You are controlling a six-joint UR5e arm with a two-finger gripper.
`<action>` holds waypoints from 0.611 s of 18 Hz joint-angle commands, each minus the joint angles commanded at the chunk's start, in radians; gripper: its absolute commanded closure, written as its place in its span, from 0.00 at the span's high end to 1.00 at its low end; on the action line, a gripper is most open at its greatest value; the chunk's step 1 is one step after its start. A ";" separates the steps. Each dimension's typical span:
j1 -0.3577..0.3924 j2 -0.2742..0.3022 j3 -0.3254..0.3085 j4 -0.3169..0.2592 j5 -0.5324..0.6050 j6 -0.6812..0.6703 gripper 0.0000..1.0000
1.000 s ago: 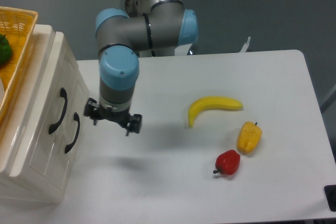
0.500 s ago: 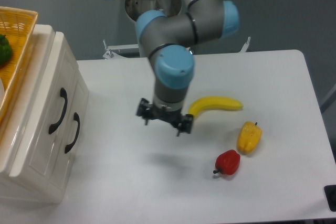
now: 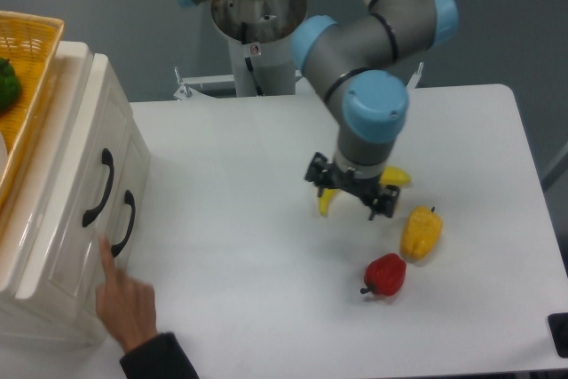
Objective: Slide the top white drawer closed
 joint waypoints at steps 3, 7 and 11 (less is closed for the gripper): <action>0.064 -0.002 0.012 -0.002 0.002 0.140 1.00; 0.112 0.006 0.000 -0.012 0.006 0.238 1.00; 0.112 0.008 -0.017 -0.011 0.017 0.246 1.00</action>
